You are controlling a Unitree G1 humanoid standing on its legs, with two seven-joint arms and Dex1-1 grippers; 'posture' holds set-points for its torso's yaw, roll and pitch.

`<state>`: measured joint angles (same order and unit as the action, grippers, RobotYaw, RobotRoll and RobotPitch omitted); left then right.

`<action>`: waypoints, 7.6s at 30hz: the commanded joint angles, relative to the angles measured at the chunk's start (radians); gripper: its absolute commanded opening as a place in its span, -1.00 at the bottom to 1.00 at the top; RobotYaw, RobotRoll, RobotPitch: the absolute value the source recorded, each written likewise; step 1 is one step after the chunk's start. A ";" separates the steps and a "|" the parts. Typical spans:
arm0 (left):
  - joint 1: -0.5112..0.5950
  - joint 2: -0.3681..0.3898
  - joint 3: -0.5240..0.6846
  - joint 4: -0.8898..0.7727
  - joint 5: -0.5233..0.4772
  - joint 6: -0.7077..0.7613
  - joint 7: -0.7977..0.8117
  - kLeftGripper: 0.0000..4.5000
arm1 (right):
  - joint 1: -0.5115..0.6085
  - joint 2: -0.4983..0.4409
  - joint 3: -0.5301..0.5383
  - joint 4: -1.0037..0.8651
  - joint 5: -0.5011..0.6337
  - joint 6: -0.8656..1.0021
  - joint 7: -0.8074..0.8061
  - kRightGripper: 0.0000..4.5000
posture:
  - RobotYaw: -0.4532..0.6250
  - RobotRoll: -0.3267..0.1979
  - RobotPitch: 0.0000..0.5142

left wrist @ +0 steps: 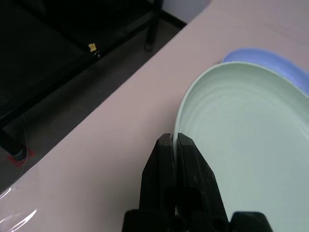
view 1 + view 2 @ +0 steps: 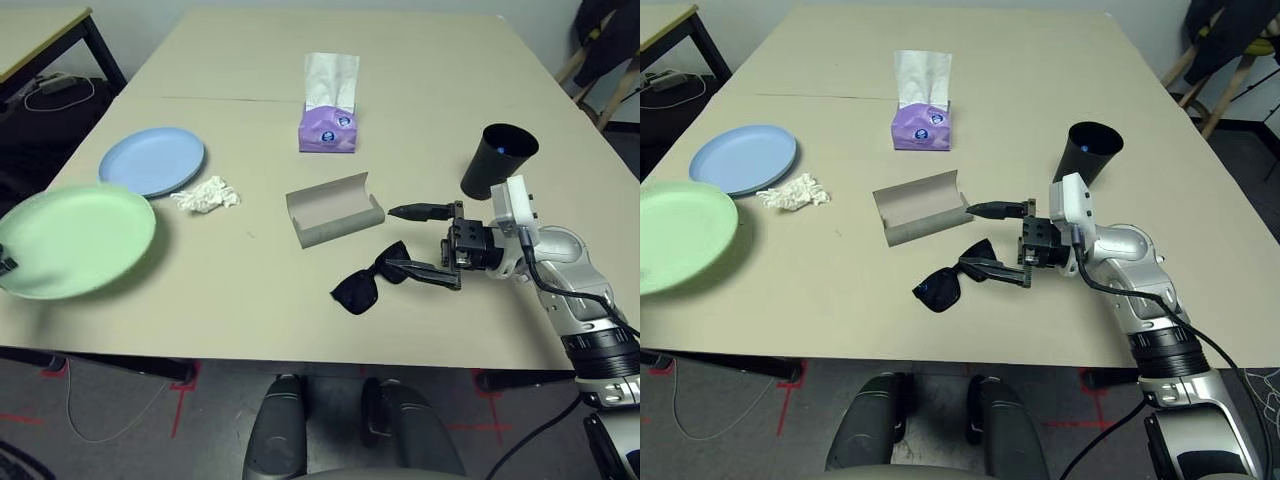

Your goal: Organize and tidy the items on the table.

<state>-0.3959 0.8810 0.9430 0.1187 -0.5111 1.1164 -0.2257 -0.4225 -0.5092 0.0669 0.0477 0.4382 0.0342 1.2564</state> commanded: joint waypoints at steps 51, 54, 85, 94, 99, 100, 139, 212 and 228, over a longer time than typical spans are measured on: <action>-0.199 -0.126 -0.689 0.209 0.093 -0.531 -0.400 0.99 | -0.004 0.079 -0.034 -0.050 -0.018 0.057 -0.252 1.00 | 0.17 0.25 -0.47; -0.123 -0.110 -0.700 0.061 0.026 -0.452 -0.504 0.99 | -0.009 0.078 -0.036 -0.040 -0.020 0.056 -0.249 1.00 | 0.18 0.25 -0.48; -0.181 -0.186 -0.839 0.466 0.312 -0.744 -0.517 0.72 | 0.022 0.082 -0.051 -0.053 -0.013 0.114 -0.322 1.00 | 0.13 0.25 -0.49; -0.178 -0.178 -0.792 0.382 0.286 -0.716 -0.502 -0.80 | 0.029 0.086 -0.055 -0.050 -0.014 0.108 -0.330 1.00 | 0.12 0.25 -0.53; -0.138 -0.167 -0.745 0.238 0.267 -0.655 -0.463 -0.99 | 0.033 0.096 -0.048 -0.051 -0.017 0.101 -0.330 1.00 | 0.13 0.25 -0.56; -0.128 -0.168 -0.734 0.205 0.258 -0.637 -0.455 -0.99 | 0.033 0.098 -0.047 -0.051 -0.018 0.099 -0.330 1.00 | 0.13 0.25 -0.56; -0.480 -0.279 -0.711 0.641 0.263 -0.891 -0.355 1.00 | -0.005 0.115 -0.054 -0.066 -0.020 0.133 -0.360 1.00 | 0.18 0.25 -0.54; 0.078 -0.269 -0.991 -0.070 0.080 -1.125 -1.167 1.00 | -0.470 -0.178 0.613 -0.301 -0.853 0.132 0.205 1.00 | 0.24 0.25 -0.28; 0.107 -0.261 -0.995 -0.102 0.075 -1.132 -1.164 1.00 | -0.447 -0.103 0.619 -0.259 -0.916 0.088 0.204 1.00 | 0.27 0.25 -0.28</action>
<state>-0.3052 0.6116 -0.0392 0.0473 -0.4433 0.0007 -1.3815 -0.8811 -0.6128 0.6663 -0.2199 -0.4691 0.1363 1.4599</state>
